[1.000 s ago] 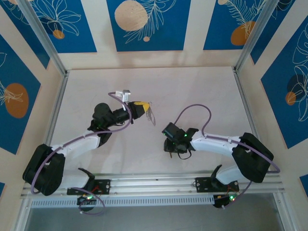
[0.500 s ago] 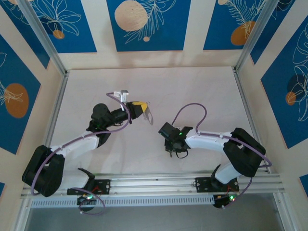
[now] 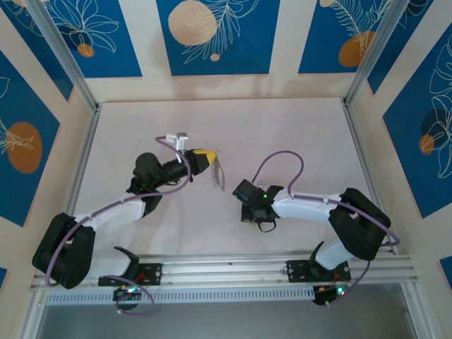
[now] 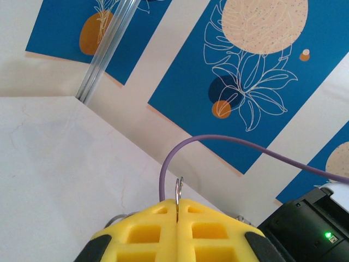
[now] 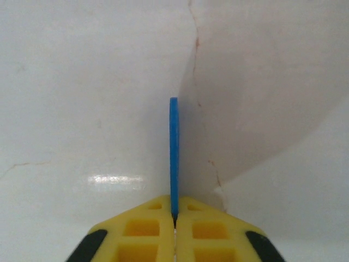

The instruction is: Put the keys on the keyring

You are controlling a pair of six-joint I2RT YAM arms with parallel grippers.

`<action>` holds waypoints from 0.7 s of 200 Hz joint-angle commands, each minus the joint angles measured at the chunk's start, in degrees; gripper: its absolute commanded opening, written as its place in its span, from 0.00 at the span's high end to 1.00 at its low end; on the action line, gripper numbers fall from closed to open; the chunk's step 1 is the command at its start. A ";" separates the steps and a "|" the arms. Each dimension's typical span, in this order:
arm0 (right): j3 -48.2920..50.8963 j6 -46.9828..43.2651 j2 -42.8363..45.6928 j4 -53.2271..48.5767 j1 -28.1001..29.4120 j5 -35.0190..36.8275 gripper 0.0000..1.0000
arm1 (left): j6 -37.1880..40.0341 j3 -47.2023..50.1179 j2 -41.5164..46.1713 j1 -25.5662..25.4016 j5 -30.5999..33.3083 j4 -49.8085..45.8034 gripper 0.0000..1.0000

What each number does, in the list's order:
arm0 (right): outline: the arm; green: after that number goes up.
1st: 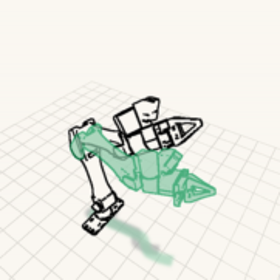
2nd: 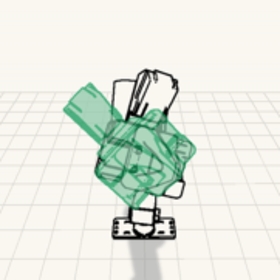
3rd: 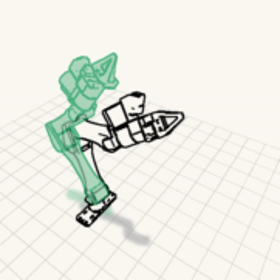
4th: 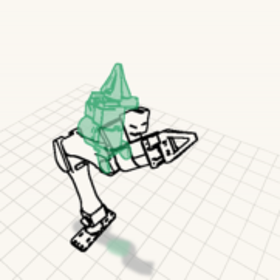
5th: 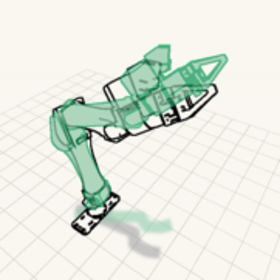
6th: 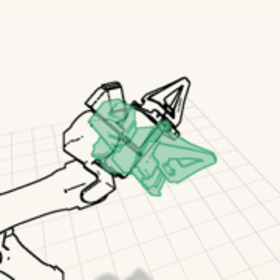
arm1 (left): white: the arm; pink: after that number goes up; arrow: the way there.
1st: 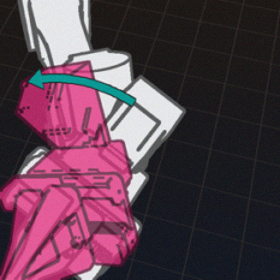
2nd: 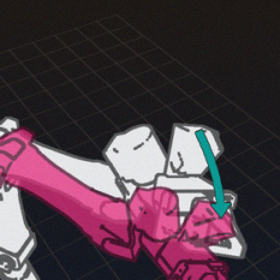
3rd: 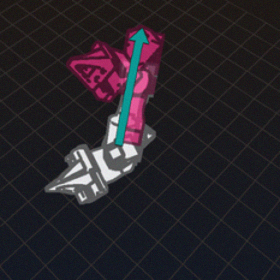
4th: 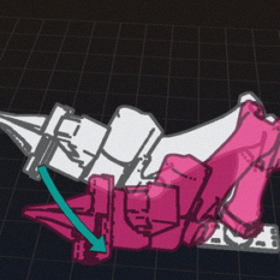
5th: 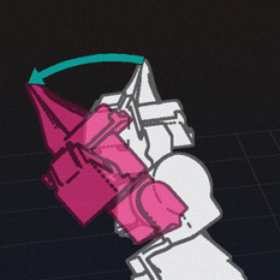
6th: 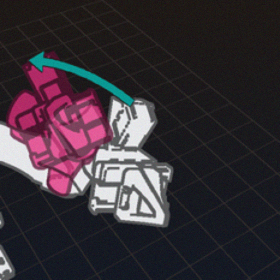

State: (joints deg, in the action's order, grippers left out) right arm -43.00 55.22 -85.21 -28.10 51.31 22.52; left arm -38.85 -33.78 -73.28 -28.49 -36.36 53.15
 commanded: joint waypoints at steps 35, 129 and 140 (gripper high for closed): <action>-0.14 -4.46 6.52 0.43 -1.94 -0.60 1.00 | -0.63 -0.08 0.68 0.72 -1.43 3.21 1.00; 4.30 -23.18 27.76 27.55 -29.20 -49.62 1.00 | 1.38 -4.05 -0.12 0.63 -5.49 -1.16 1.00; 4.28 -23.27 28.07 29.83 -31.82 -54.89 1.00 | 1.39 -4.68 -0.59 0.63 -5.99 -1.33 1.00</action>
State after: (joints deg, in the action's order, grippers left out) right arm -39.77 35.77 -58.48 -6.37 23.99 -12.88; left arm -38.54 -35.22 -73.36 -28.49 -39.77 51.07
